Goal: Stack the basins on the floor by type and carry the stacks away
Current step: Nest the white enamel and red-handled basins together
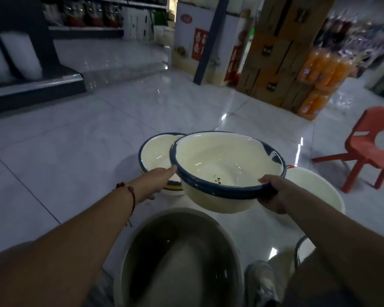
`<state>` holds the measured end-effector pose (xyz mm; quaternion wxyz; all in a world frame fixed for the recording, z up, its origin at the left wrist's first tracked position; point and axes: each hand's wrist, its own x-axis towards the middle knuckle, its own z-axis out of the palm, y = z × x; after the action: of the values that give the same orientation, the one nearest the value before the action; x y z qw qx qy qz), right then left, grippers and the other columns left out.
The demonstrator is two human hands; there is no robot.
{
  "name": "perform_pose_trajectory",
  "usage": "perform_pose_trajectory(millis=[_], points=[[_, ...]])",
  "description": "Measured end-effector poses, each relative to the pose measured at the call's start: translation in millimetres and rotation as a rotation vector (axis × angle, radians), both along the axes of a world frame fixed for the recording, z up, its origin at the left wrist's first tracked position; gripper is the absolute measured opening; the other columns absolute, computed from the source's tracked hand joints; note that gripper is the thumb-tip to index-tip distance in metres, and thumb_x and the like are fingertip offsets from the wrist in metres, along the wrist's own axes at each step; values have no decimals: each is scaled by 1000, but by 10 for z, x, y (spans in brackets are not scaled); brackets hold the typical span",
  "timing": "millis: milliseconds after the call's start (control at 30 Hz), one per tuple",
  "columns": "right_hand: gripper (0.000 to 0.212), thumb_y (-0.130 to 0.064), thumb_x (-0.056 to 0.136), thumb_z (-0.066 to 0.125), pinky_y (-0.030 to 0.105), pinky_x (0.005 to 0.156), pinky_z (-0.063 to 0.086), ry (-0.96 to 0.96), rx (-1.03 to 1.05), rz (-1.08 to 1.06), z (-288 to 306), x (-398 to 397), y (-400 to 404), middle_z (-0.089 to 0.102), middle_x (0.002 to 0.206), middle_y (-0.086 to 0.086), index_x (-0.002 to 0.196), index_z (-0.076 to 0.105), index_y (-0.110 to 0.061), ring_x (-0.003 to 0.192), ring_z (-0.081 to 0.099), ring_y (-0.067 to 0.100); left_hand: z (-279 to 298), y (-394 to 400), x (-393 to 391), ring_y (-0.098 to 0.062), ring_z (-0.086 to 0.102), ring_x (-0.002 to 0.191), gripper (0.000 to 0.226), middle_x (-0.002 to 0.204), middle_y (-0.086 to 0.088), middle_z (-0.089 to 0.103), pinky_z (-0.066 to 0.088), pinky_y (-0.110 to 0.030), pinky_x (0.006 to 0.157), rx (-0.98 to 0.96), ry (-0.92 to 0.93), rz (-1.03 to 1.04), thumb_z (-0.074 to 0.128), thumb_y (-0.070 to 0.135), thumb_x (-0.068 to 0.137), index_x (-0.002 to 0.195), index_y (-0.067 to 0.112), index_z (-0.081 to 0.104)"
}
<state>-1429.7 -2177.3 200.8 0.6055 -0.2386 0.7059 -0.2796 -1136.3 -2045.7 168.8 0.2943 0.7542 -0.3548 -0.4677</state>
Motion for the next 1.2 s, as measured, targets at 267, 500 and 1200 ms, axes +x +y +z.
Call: perform_pose_trajectory(millis=[267,500,1200], points=[[48,-13,77,77,31,48,55,27,-19,278,221,629,-179,70,102,12,121,60,-7,81,69,24,-33,-169,263,-32,65,94,39,113,-20,63,57,-40,62,-98,483,629,68,19,88,121,4,54],[35,-18,85,74,37,65,60,2,-136,372,107,1101,-710,67,101,14,113,57,-6,85,67,24,-120,-532,575,-29,66,83,31,97,-17,62,58,-43,65,-164,543,771,67,12,89,116,3,53],[32,-24,91,71,41,55,54,139,53,468,-1404,1885,-2204,63,92,11,114,55,-8,79,64,25,-1232,-1730,1314,-22,64,84,30,100,-10,64,57,-30,72,96,333,566,69,37,91,92,10,60]])
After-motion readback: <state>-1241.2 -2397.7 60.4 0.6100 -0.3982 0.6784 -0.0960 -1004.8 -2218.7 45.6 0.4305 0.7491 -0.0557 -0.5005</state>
